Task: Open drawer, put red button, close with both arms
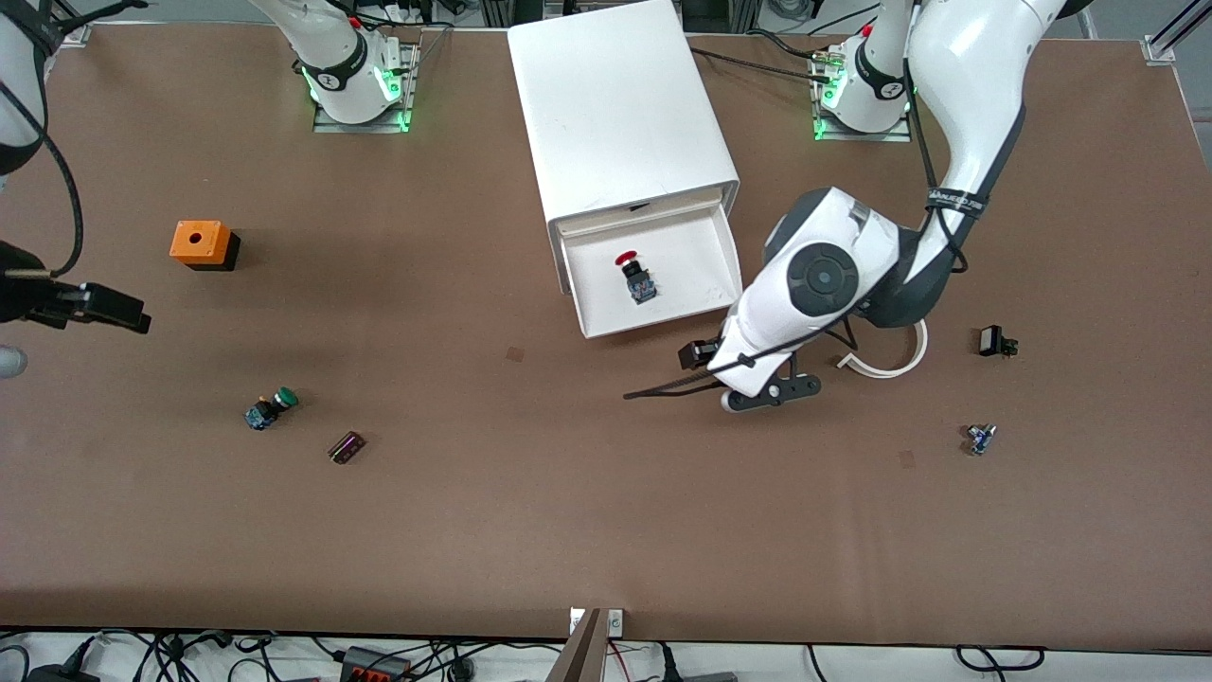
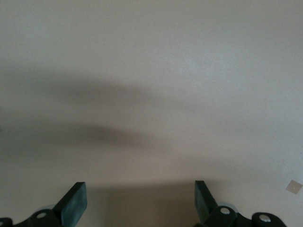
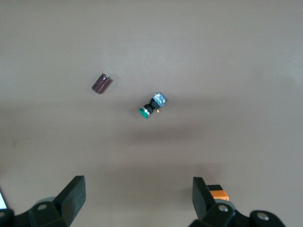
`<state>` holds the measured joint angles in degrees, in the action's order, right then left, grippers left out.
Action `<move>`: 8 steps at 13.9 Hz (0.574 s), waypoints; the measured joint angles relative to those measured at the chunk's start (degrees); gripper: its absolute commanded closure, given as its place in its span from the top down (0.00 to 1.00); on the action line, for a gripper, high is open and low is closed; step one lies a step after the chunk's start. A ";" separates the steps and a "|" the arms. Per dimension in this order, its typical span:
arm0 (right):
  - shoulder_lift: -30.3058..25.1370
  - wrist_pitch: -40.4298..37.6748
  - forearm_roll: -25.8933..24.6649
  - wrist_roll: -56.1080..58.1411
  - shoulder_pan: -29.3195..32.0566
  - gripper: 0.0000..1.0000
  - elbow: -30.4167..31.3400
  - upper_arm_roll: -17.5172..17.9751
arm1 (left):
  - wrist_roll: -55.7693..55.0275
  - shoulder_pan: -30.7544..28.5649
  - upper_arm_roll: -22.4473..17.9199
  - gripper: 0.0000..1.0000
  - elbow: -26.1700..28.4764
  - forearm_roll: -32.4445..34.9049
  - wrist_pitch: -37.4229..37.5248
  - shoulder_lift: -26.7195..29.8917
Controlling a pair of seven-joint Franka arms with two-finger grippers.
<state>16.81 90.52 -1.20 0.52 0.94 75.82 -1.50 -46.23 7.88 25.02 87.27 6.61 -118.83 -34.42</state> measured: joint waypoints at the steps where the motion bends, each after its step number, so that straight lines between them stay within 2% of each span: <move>1: -1.05 0.07 0.00 0.13 0.00 1.00 1.19 0.01 | -0.08 0.43 0.00 1.00 0.07 0.20 -0.47 -0.15; 4: -4.16 0.82 0.00 0.14 -0.01 1.00 5.81 0.03 | -0.09 1.67 -0.01 1.00 0.16 0.26 -2.10 -1.53; 8: -10.51 5.20 0.00 0.14 -0.02 1.00 15.87 0.05 | -0.10 2.09 -0.03 1.00 0.19 0.29 -7.80 -4.00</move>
<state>6.29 95.72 -1.21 0.66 0.92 91.69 -1.45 -46.33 9.97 24.99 87.46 6.89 -126.63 -38.42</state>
